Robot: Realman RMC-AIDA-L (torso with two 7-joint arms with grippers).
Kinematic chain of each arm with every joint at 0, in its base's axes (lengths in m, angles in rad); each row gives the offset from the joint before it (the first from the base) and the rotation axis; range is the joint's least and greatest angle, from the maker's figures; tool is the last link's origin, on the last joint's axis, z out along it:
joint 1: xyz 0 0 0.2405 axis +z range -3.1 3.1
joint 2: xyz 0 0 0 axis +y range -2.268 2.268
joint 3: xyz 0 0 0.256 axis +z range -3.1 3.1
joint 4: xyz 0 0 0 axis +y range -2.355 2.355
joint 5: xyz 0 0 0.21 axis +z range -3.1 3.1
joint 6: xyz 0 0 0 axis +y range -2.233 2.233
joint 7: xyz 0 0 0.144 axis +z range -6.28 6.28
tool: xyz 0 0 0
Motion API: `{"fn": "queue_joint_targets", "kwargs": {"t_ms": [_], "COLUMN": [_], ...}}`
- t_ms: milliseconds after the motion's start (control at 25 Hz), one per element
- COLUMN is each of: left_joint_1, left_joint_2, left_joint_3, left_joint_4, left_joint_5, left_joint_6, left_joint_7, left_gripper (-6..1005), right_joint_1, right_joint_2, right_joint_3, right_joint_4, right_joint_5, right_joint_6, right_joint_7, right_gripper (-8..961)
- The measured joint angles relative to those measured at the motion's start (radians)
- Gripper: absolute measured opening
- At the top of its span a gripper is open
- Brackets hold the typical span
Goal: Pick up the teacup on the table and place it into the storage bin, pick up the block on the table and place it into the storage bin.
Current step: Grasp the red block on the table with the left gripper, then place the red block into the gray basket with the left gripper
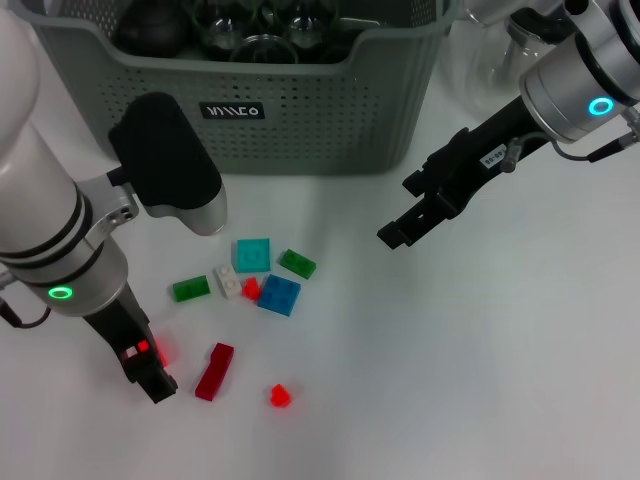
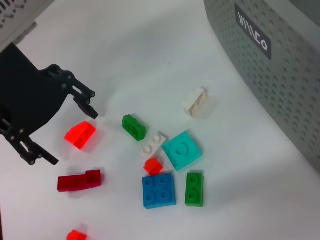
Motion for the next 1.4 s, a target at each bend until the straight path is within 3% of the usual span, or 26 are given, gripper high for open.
{"fn": "queue_joint_targets", "kwargs": {"t_ms": [600,1000,1160,1400], "left_joint_1": [0.004,0.006,0.028,0.034], "left_joint_2": [0.0,0.001,0.001,0.002], "left_joint_3": [0.005,-0.008,-0.041,-0.234], "left_joint_4": [-0.049,-0.041,0.05,0.306], "left_joint_5": [0.002,0.002,0.0,-0.128], "left_joint_6": [-0.056,-0.064,-0.027,0.065], "left_joint_7": [0.014,0.01,0.007,-0.011], "left_gripper": [834,551,406,421], "right_joint_1": [0.002,0.003,0.0,0.003], "right_joint_2": [0.0,0.001,0.0,-0.008], "right_joint_3": [0.0,0.0,0.0,0.0], "right_joint_4": [0.002,0.001,-0.003,-0.001], "right_joint_5": [0.0,0.0,0.0,0.0], "right_joint_6": [0.005,0.005,0.001,-0.002], "right_joint_7": [0.0,0.0,0.0,0.0], "right_gripper": [946,946,947,947]}}
